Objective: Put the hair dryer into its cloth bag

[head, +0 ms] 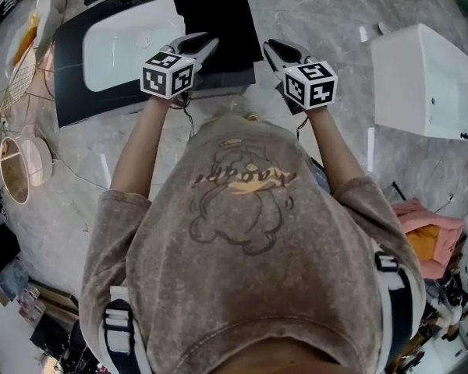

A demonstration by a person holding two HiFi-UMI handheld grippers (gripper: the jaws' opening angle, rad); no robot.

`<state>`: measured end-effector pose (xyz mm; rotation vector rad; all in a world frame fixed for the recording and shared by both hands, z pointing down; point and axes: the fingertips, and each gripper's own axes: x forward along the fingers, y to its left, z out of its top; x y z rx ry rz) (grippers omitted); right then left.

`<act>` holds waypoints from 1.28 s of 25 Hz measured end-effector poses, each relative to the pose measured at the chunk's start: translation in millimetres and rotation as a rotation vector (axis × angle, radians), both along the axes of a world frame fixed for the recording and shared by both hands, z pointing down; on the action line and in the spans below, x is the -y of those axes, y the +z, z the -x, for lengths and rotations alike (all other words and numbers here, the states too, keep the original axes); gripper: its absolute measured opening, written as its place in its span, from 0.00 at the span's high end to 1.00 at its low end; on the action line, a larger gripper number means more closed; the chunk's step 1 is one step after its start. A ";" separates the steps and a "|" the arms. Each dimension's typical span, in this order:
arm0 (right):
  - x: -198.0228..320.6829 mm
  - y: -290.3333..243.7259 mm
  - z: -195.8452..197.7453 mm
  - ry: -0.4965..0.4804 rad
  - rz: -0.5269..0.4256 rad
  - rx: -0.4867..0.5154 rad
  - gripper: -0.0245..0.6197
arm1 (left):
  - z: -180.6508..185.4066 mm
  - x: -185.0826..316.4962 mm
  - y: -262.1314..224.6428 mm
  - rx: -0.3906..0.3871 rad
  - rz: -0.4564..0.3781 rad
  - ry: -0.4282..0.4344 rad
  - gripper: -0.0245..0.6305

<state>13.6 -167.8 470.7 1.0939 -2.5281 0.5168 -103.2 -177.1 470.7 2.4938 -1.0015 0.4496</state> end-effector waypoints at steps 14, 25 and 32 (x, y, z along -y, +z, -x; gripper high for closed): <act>-14.5 -87.5 13.2 -0.014 -0.244 0.122 0.96 | 58.8 -45.1 -85.0 -0.050 -0.310 -0.306 0.85; -26.0 -33.8 17.9 -0.007 -0.167 0.121 0.97 | 72.5 -59.9 -36.3 -0.065 -0.255 -0.397 0.93; -33.7 -24.1 15.0 -0.011 -0.149 0.139 0.97 | 73.6 -64.9 -28.4 -0.066 -0.235 -0.419 0.93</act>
